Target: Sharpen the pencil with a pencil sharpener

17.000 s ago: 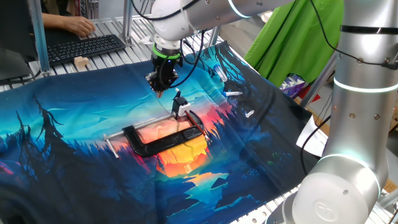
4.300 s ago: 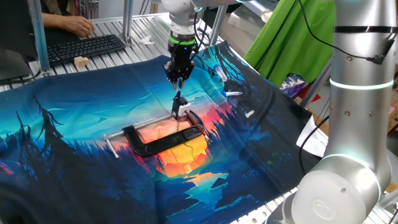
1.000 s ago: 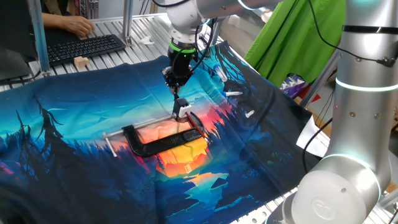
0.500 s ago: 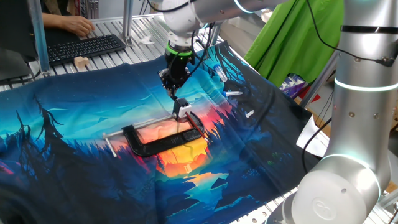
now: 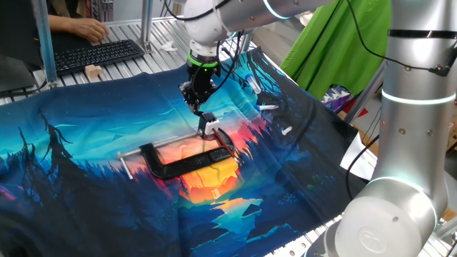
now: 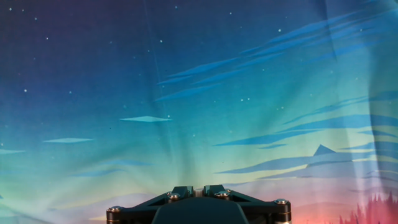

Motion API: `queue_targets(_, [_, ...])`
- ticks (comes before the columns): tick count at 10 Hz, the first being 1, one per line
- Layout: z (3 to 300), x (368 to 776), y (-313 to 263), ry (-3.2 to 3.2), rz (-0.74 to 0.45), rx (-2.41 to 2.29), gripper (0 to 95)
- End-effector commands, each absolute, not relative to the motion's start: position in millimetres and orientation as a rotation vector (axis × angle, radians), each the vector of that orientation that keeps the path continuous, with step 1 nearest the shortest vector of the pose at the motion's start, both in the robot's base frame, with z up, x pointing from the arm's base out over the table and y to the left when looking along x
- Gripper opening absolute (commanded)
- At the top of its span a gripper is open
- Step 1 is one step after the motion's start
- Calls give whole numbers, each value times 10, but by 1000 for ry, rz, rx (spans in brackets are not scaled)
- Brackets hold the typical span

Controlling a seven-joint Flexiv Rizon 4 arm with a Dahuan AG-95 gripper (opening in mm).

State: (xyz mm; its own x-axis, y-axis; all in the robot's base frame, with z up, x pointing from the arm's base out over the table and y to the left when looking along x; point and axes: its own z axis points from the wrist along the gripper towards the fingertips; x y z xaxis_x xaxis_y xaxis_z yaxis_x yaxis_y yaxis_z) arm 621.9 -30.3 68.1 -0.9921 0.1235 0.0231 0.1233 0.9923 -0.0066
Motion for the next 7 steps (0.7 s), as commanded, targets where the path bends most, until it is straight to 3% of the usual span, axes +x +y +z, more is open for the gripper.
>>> queue_targets(1, [666, 6228, -290, -3117, 9, -192, 0])
queue_targets(7, [518, 6286, -238, -3118, 8, -172, 0])
